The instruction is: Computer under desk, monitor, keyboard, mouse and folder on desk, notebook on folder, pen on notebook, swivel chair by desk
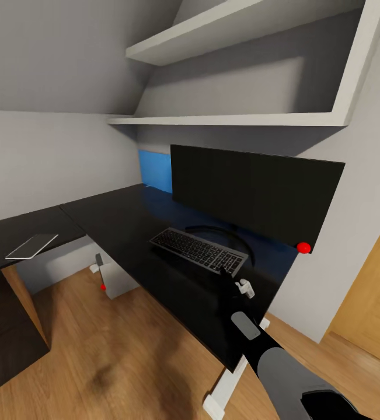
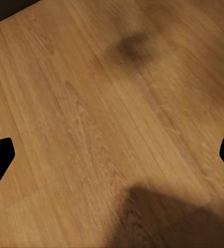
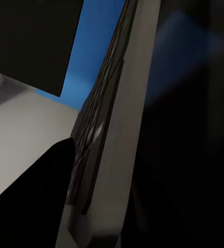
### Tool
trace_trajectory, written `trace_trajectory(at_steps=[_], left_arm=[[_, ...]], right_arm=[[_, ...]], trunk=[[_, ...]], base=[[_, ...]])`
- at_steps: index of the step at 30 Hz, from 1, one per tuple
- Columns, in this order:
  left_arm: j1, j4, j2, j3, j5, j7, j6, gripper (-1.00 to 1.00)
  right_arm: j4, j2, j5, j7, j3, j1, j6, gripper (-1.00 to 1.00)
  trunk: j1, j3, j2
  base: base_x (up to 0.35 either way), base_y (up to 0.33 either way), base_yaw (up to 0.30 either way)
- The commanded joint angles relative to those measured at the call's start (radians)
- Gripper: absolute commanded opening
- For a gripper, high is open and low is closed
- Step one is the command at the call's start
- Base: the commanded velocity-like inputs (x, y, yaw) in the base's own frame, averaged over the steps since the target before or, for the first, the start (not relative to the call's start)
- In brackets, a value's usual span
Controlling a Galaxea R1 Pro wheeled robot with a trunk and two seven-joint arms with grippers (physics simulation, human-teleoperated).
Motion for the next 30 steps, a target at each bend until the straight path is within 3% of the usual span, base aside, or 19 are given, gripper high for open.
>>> trace_trajectory(at_steps=[1,19,30], left_arm=[[-0.001,0.001,-0.001,0.001,0.001,0.001,-0.003,1.00],[-0.001,0.004,-0.003,0.000,0.001,0.000,-0.002,1.00],[-0.001,0.004,-0.003,0.000,0.001,0.000,-0.003,1.00]], right_arm=[[0.052,0.000,-0.012,0.002,-0.002,0.000,-0.001,-1.00],[0.053,0.000,-0.011,-0.002,-0.002,0.000,-0.004,-1.00],[0.051,0.000,-0.011,-0.065,-0.001,0.000,-0.004,-1.00]], trunk=[[0.000,-0.001,0.000],[0.000,-0.001,0.000],[0.000,-0.001,0.000]], base=[[0.000,0.000,0.000],[0.000,0.000,0.000],[0.000,0.000,0.000]])
